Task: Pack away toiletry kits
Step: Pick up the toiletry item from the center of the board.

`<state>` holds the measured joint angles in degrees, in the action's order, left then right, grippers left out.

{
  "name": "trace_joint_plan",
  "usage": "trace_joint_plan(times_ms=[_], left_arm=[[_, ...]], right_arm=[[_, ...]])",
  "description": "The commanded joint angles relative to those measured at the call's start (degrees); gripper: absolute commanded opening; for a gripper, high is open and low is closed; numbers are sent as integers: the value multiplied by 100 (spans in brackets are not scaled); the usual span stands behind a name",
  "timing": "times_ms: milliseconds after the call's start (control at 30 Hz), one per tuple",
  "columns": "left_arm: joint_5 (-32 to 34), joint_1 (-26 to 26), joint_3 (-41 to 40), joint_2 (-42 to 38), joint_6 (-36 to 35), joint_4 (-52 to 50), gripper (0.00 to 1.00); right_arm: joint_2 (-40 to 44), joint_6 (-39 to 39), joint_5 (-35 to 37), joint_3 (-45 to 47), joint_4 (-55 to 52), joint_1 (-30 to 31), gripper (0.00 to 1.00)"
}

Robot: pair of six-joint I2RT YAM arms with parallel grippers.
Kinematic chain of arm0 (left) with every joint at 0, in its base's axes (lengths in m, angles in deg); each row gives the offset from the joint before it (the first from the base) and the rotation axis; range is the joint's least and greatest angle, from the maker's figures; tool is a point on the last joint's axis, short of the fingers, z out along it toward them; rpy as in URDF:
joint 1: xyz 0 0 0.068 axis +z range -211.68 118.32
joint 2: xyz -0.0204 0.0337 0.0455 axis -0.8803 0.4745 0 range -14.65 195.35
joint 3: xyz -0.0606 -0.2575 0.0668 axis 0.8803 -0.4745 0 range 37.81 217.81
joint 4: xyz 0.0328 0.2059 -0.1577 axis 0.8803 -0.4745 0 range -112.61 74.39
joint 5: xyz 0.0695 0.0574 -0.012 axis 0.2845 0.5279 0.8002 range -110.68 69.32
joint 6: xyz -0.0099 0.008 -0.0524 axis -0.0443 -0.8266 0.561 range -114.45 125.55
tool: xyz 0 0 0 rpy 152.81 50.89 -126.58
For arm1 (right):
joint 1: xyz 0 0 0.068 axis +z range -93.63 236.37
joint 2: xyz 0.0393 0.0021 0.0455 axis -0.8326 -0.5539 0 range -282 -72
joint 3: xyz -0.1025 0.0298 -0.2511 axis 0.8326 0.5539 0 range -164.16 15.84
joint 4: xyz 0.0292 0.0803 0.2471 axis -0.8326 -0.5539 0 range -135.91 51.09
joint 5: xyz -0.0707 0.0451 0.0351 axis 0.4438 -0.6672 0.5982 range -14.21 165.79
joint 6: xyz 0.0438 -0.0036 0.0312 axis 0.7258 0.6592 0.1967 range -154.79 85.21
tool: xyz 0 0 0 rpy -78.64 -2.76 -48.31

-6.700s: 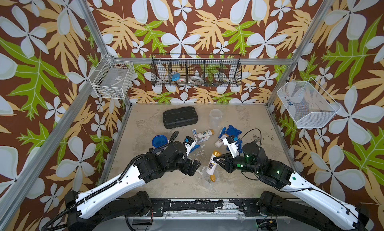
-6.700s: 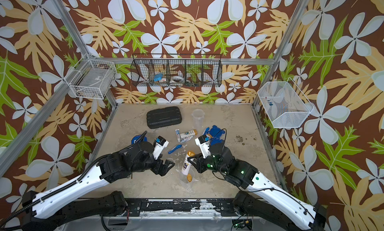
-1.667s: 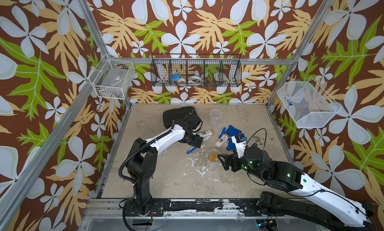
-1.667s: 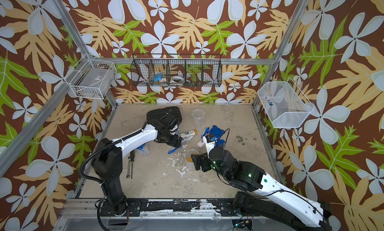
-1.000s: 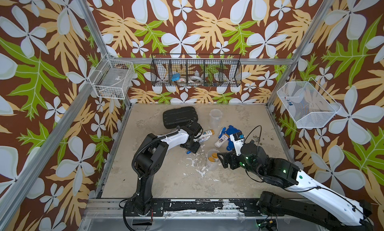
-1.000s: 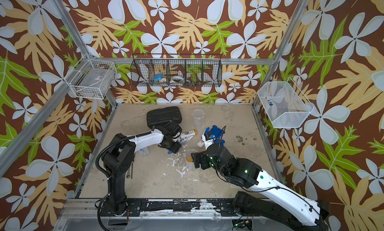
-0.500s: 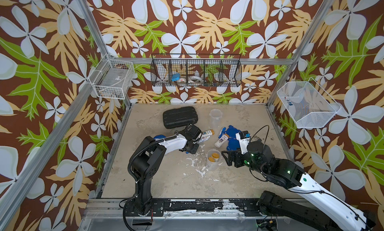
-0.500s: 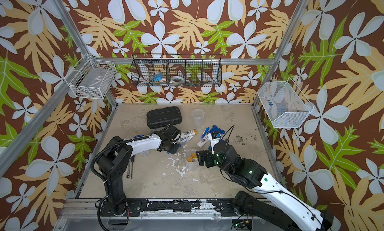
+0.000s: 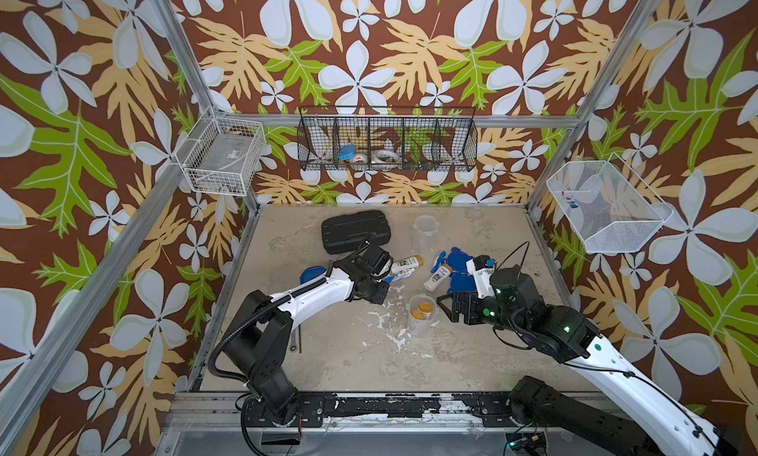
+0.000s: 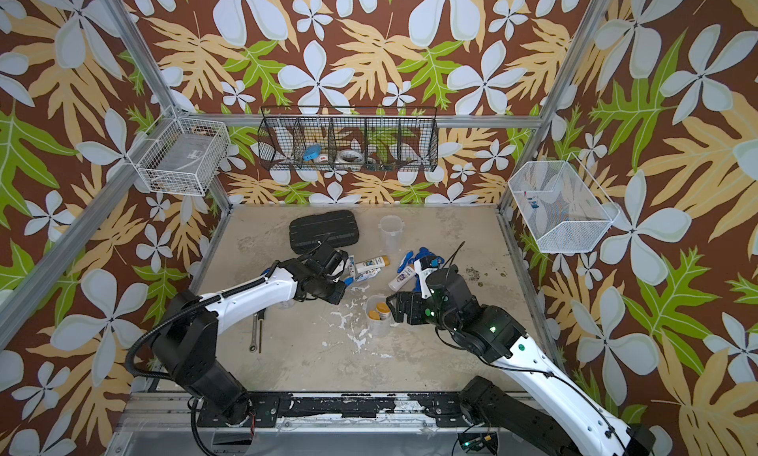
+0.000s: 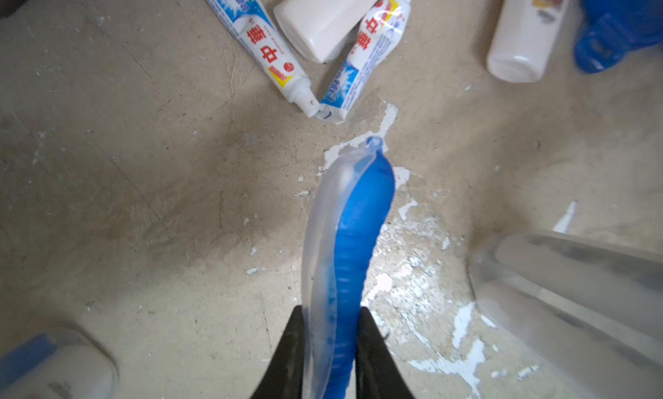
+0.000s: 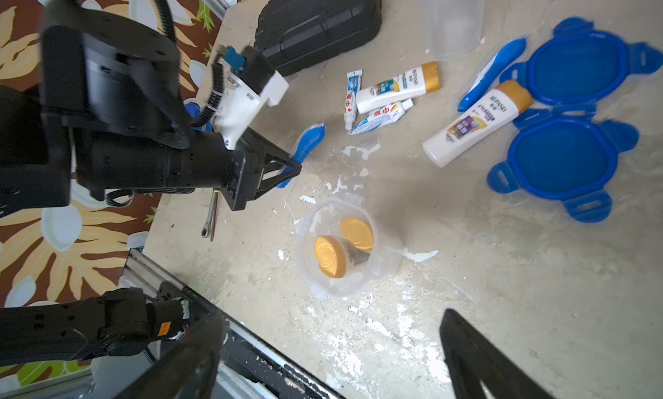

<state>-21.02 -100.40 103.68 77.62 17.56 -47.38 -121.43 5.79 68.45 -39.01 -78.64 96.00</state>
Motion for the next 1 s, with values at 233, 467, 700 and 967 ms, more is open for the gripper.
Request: trace_joint_plan(times_ms=[233, 467, 700, 967], left_arm=[[-318, -872, -199, -1708, 363, 240, 16], [-309, -1421, -504, -2281, 462, 609, 16], [-462, -1645, -472, -2240, 470, 842, 16], [-438, -1788, -562, -2204, 468, 848, 14]], right_arm=[[-658, 393, -1363, -16, 1249, -13, 99], [-1126, 537, -1859, -38, 1884, -1, 97], [-1295, 754, -2045, 314, 2324, 35, 87], [-1297, 792, -1991, 314, 2404, 35, 48]])
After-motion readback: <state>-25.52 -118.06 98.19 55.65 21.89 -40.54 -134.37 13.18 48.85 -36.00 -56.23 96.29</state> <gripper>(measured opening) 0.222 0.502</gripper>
